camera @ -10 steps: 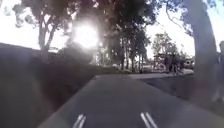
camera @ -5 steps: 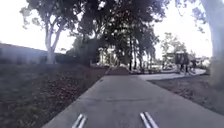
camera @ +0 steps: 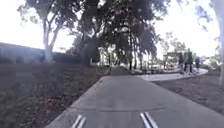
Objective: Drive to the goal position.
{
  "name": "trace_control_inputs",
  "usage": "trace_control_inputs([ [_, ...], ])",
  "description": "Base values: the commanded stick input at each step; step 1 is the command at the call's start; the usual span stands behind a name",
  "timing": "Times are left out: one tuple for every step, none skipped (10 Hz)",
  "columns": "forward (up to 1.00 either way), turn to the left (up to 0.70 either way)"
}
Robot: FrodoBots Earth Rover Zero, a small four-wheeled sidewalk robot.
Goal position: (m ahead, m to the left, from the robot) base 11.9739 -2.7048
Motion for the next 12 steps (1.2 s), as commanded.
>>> trace_control_inputs([
  [0.98, 0.00],
  [0.97, 0.00],
  [0.98, 0.00],
  [0.98, 0.00],
  [0.98, 0.00],
  [0.98, 0.00],
  [0.98, 0.00],
  [0.98, 0.00],
  [0.98, 0.00],
  [0.98, 0.00],
  [0.98, 0.00],
  [0.97, 0.00],
])
